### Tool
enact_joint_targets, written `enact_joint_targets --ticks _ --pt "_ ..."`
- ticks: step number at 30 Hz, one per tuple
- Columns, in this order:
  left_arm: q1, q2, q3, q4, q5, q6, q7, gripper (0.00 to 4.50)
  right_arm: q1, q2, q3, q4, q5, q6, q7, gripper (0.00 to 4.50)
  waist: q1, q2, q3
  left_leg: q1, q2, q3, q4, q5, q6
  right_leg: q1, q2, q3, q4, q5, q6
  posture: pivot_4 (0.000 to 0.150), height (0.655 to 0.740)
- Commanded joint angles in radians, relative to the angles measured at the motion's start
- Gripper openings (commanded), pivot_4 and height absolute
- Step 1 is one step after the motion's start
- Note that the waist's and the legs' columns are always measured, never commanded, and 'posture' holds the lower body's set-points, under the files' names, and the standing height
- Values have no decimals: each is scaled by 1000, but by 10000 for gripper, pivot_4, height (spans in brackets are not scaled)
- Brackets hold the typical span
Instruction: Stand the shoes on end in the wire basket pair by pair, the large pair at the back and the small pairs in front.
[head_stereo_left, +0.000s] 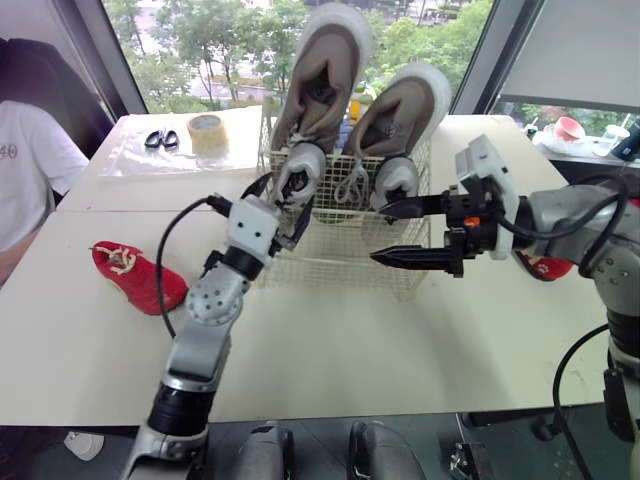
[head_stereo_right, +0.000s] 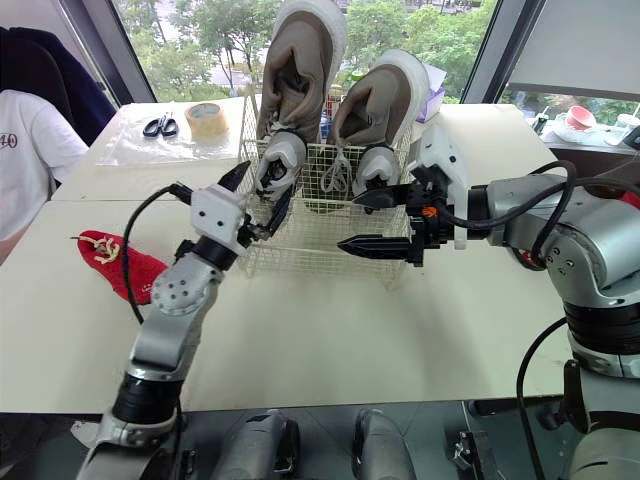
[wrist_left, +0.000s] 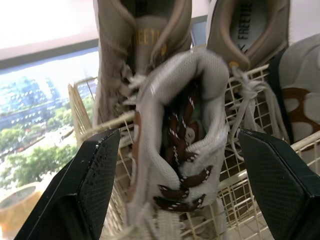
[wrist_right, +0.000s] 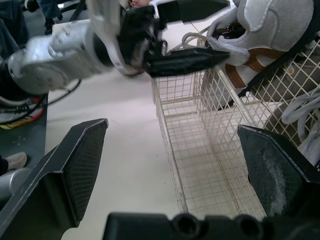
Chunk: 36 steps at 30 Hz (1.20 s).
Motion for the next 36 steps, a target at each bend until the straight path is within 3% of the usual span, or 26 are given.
enact_joint_targets --ticks 1,6,9,11,15,18,24,28,31,36 --pt "-12 68 82 -128 -64 87 -53 37970 0 -6 -37 -1 14 -3 9 45000 0 1 0 0 0 0 0 0 0 0 0 0 0 0 0 1500 7400" --pt "-109 210 257 -190 -298 363 -145 37970 -4 33 -203 69 147 65 -59 45000 3 0 0 0 0 -1 0 0 0 0 0 0 0 0 0 1500 7400" --pt "-136 317 313 -198 -436 449 -256 37970 -14 32 -280 122 117 24 -132 45000 1 1 0 -1 0 0 0 0 0 0 1 0 -1 0 0 1500 7400" --pt "-147 355 331 -200 -545 541 -292 43342 -27 24 -318 160 80 -19 -173 45000 0 1 1 -1 0 0 0 0 0 0 1 0 -2 0 0 1500 7400" --pt "-174 334 425 -204 -1077 802 -212 44827 -8 -1 -428 267 17 -126 -227 45000 3 1 1 -1 -1 0 0 0 0 1 1 0 -2 0 0 1500 7400" --pt "-122 358 423 -244 -1261 863 -144 44827 65 -13 -501 355 -68 -224 -285 45000 0 1 1 -1 -1 -1 0 0 0 1 1 1 -2 0 4 1500 7400" --pt "9 340 349 -317 -1408 831 -33 44827 291 -19 -597 443 -188 -378 -302 45000 1 3 1 1 -1 0 -1 1 -2 1 2 2 0 0 4 1500 7400" --pt "56 323 285 -355 -1348 792 -4 44827 439 18 -679 506 -267 -484 -387 45000 3 4 0 2 -1 -1 -1 2 -3 3 3 3 0 -1 1 1500 7400" --pt "62 314 262 -365 -1373 763 23 44827 531 73 -736 479 -267 -535 -413 45000 2 4 0 3 -1 -1 -1 2 -3 4 3 4 -1 -2 1 1500 7400" --pt "84 320 208 -383 -1356 743 4 44827 638 122 -715 468 -298 -589 -406 45000 -6 11 -4 3 -1 1 -1 2 -3 3 4 5 -1 -2 1 1500 7400"
